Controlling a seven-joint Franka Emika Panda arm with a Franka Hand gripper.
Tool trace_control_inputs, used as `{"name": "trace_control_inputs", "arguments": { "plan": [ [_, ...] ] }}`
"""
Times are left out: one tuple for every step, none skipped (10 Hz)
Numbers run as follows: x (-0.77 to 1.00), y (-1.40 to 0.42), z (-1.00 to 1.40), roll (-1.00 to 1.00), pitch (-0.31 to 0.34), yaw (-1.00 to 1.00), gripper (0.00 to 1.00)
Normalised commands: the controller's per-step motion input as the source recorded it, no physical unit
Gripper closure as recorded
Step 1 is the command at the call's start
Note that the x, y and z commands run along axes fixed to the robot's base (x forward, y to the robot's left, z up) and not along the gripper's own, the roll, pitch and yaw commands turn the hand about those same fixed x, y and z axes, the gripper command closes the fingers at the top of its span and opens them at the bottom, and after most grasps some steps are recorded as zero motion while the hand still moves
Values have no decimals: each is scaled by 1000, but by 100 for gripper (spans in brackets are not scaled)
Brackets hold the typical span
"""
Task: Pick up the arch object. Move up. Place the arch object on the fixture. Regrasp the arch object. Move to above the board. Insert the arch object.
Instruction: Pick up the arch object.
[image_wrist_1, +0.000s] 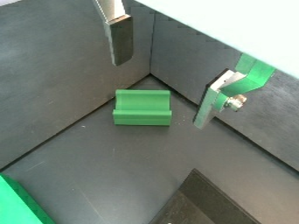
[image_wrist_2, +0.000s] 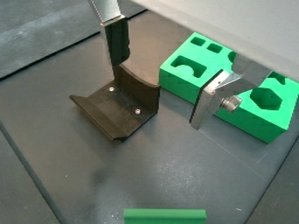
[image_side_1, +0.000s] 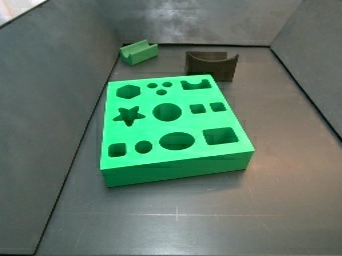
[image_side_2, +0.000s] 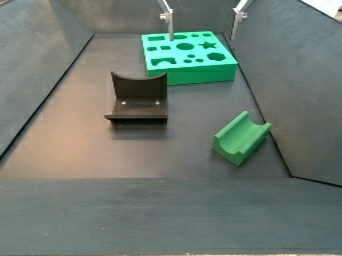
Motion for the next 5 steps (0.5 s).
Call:
{"name": "trace_control_inputs", "arguments": {
  "plan": [
    [-203,377,-140,0,0,-303,0],
    [-74,291,-246,0,43,-709,0],
    [-109,66,-320,0,10,-929,0],
    [-146,0,-383,0,11,-994,0],
    [-157,3,-397,0,10,-994,0]
  ]
}}
